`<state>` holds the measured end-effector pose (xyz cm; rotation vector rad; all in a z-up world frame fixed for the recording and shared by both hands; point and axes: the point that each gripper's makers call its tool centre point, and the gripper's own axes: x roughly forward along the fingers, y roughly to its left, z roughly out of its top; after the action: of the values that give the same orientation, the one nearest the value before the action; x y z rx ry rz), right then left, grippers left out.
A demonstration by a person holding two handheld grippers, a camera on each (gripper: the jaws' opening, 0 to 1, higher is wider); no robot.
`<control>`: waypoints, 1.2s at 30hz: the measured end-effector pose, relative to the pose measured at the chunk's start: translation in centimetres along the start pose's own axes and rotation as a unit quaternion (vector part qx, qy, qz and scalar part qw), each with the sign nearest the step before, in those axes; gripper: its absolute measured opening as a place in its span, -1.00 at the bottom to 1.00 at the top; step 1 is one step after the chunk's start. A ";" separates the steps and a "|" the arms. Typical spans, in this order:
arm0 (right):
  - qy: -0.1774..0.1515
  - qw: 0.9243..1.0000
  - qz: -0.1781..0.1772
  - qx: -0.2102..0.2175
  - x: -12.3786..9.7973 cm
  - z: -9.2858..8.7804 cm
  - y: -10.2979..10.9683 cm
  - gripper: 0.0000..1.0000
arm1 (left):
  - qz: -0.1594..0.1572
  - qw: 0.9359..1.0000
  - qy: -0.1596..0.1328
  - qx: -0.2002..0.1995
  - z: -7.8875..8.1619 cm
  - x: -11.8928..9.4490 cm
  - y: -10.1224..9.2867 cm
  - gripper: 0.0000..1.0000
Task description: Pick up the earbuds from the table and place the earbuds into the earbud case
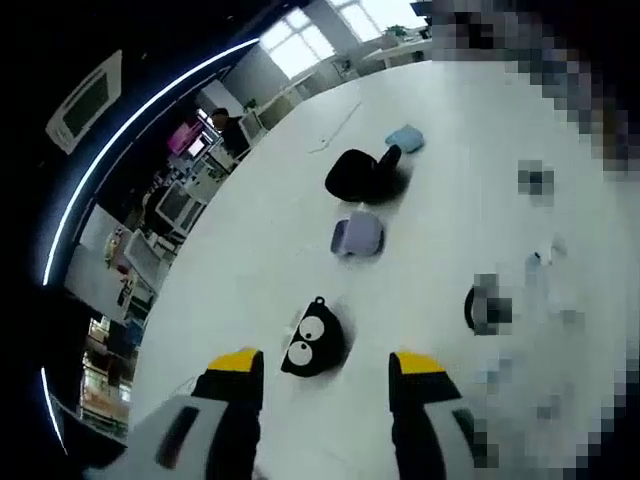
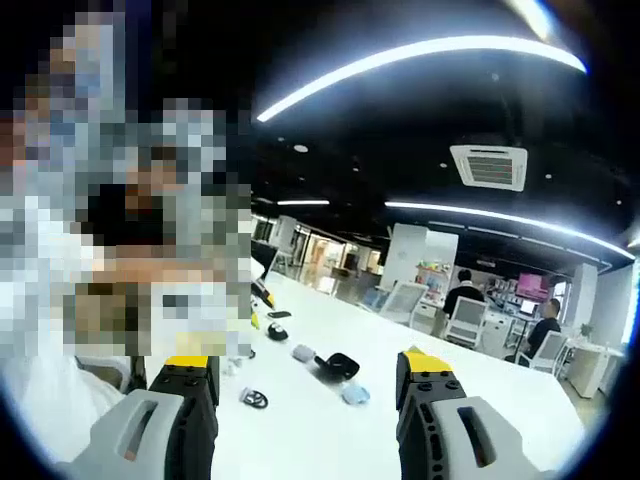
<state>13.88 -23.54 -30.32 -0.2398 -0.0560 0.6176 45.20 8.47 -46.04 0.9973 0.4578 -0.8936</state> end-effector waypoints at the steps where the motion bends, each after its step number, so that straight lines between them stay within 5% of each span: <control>1: 0.001 1.000 0.001 0.000 0.1 -0.1 0.0 0.38 | -0.007 1.000 0.005 -0.001 -0.2 0.3 -0.1 0.03; 17: 0.015 1.000 0.009 0.004 0.9 -1.1 0.2 0.37 | -0.019 0.994 0.073 0.073 -2.0 4.1 1.4 -0.10; 28: 0.018 1.000 0.013 0.008 1.2 -1.5 0.2 0.36 | -0.035 0.993 0.083 0.070 -2.2 5.6 1.3 -0.28; 36: 0.019 1.000 0.016 0.007 1.4 -1.6 0.5 0.36 | -0.015 0.992 0.079 0.092 -2.6 5.7 1.4 -0.41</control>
<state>14.92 -22.67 -31.97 -0.2390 -0.0116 0.6455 49.77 8.58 -50.56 1.2397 0.5326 -0.8998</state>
